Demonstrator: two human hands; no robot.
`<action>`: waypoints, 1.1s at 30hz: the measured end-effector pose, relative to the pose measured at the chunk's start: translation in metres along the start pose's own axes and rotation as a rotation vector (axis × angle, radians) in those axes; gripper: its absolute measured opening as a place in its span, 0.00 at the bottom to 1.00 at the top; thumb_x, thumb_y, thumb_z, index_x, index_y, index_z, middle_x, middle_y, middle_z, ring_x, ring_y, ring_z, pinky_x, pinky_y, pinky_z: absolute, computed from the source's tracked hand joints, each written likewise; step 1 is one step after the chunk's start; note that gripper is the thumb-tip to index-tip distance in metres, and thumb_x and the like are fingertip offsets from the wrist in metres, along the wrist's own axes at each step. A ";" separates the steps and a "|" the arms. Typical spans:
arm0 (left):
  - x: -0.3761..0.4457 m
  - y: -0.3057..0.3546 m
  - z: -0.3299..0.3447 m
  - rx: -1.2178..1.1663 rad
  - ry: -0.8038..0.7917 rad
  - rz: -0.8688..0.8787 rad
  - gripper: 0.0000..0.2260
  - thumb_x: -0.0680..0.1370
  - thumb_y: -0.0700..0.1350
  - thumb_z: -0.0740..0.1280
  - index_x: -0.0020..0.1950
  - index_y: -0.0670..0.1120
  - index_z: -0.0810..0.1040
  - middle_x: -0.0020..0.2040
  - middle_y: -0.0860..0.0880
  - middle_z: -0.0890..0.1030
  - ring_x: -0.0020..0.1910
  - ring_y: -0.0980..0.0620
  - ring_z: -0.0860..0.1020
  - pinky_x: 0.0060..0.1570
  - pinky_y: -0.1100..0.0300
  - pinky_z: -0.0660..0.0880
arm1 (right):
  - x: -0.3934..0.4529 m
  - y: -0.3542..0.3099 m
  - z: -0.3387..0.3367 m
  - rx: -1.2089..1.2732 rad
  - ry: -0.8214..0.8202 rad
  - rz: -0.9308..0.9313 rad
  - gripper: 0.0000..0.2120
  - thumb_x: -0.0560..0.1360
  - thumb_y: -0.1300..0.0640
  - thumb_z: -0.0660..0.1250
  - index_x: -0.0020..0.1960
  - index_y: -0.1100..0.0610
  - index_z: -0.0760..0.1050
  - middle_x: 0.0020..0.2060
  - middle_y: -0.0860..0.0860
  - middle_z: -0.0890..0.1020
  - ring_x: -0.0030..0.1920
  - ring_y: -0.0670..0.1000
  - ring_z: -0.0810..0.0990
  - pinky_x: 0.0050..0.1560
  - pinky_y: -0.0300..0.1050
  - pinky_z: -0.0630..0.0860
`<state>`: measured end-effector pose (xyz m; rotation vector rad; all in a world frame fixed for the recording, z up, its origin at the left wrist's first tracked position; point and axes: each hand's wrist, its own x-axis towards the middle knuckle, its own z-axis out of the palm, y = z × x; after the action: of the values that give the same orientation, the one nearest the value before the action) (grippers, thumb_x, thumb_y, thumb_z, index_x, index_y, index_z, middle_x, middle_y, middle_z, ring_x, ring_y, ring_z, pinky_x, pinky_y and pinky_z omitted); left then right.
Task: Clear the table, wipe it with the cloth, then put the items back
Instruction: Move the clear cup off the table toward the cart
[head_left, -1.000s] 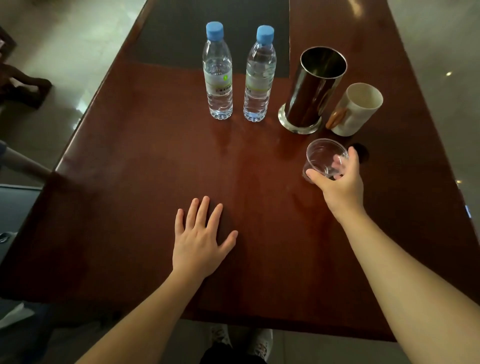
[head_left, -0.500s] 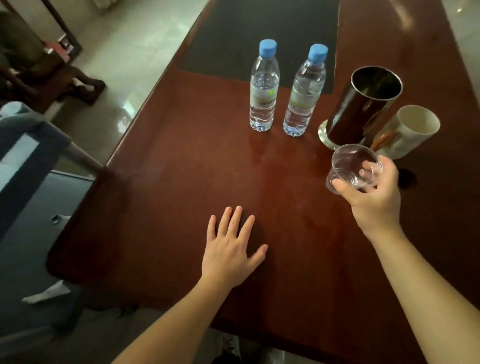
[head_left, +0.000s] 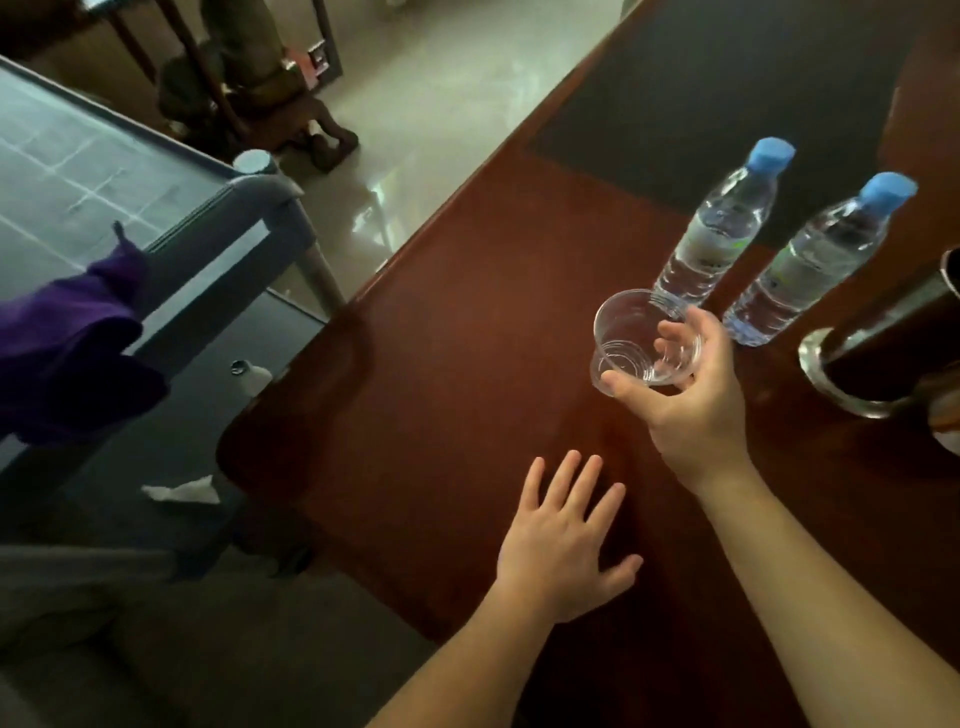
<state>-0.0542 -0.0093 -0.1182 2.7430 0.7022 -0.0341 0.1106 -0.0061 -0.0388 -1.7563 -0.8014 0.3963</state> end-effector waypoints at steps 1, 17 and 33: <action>0.000 0.000 0.001 -0.013 -0.004 0.002 0.33 0.77 0.68 0.50 0.78 0.53 0.57 0.80 0.46 0.53 0.79 0.45 0.44 0.74 0.41 0.38 | 0.003 -0.002 0.013 -0.001 -0.025 -0.009 0.43 0.60 0.42 0.78 0.70 0.43 0.63 0.59 0.40 0.75 0.63 0.41 0.75 0.66 0.51 0.73; 0.001 -0.003 0.001 -0.130 -0.061 0.031 0.37 0.79 0.65 0.53 0.80 0.50 0.41 0.81 0.48 0.45 0.78 0.46 0.36 0.71 0.41 0.30 | 0.021 -0.001 0.132 -0.086 -0.309 -0.027 0.46 0.62 0.46 0.80 0.73 0.49 0.61 0.63 0.45 0.76 0.63 0.44 0.74 0.63 0.41 0.70; 0.000 -0.001 0.004 -0.143 0.004 0.040 0.36 0.77 0.65 0.54 0.80 0.51 0.48 0.80 0.46 0.52 0.79 0.45 0.43 0.72 0.40 0.33 | 0.014 -0.004 0.101 -0.180 -0.382 0.066 0.46 0.66 0.55 0.75 0.78 0.51 0.56 0.70 0.46 0.69 0.68 0.47 0.71 0.68 0.44 0.69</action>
<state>-0.0549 -0.0098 -0.1219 2.6205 0.6254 0.0296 0.0565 0.0761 -0.0669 -1.9054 -1.0770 0.7387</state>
